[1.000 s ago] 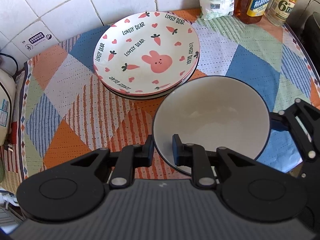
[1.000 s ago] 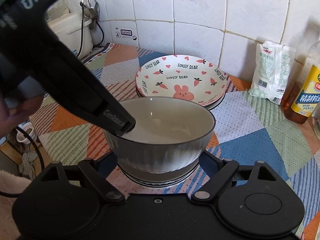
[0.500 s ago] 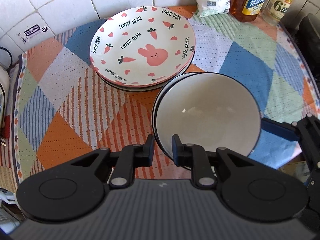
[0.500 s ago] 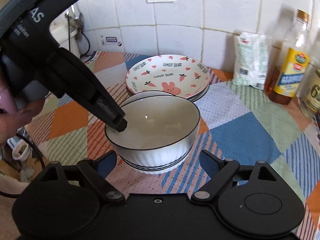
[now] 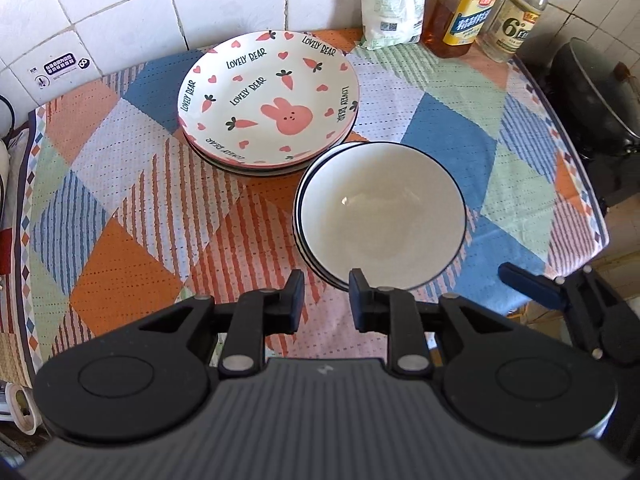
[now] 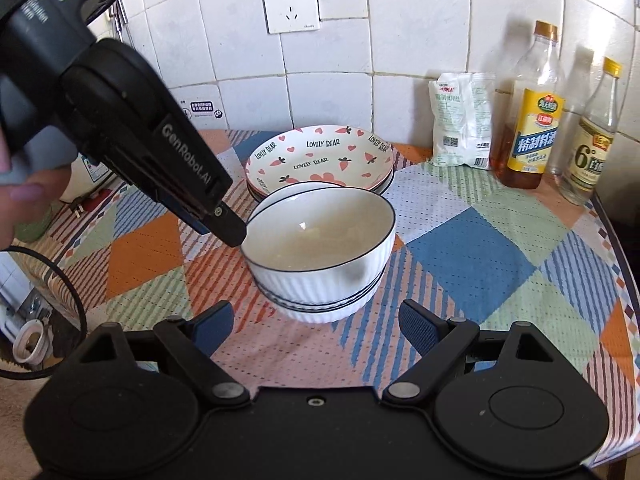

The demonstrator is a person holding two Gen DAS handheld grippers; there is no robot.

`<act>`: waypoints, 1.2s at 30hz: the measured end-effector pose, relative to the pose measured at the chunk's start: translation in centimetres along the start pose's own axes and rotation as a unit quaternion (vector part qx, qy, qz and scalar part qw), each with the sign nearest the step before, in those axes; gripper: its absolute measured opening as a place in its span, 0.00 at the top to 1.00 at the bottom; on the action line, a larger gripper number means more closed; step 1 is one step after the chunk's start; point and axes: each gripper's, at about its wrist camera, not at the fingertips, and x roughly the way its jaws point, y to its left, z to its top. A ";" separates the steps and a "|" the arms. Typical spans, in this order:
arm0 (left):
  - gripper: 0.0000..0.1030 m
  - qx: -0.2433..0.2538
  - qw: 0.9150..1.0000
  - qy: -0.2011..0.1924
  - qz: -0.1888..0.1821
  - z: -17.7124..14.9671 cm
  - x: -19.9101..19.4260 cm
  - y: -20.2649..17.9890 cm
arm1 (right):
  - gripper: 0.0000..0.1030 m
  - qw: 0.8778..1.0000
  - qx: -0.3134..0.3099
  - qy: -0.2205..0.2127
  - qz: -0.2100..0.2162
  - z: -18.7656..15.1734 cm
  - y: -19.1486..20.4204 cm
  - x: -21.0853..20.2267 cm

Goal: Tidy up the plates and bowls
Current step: 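Lower the white bowl onto the stacked white bowls and open both grippers, then grasp the stack of white bowls by the rim with both grippers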

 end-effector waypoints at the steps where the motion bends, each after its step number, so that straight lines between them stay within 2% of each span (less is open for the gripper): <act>1: 0.78 0.000 1.000 -0.001 -0.003 -0.2 -0.3 0.1 | 0.11 1.000 0.003 -0.001 -0.001 -0.2 0.2 -0.2; 6: 0.76 -0.009 1.000 -0.019 -0.016 -1.4 -1.8 1.0 | 0.11 0.999 0.031 -0.010 -0.009 -1.1 1.3 -1.0; 13: 0.70 -0.027 0.996 -0.060 -0.052 -3.4 -2.2 3.3 | 0.10 0.999 0.015 -0.023 -0.022 -3.0 2.2 -0.5; 20: 0.69 -0.103 0.988 -0.067 -0.091 -4.2 -0.5 6.9 | 0.10 0.999 0.020 -0.042 -0.020 -5.1 1.5 2.7; 27: 0.59 -0.121 0.978 -0.106 -0.130 -3.3 1.6 8.4 | 0.10 0.997 0.042 -0.056 -0.022 -5.6 0.7 7.8; 29: 0.58 -0.121 0.978 -0.104 -0.136 -2.7 2.9 8.3 | 0.10 0.997 0.047 -0.060 -0.021 -5.5 0.5 9.3; 32: 0.57 -0.115 0.980 -0.080 -0.144 -1.7 5.2 7.8 | 0.09 0.995 0.023 -0.087 -0.030 -5.1 0.6 10.5; 36: 0.57 -0.113 0.981 -0.073 -0.142 -0.8 7.8 7.6 | 0.08 0.995 0.021 -0.100 -0.018 -4.5 -0.1 11.6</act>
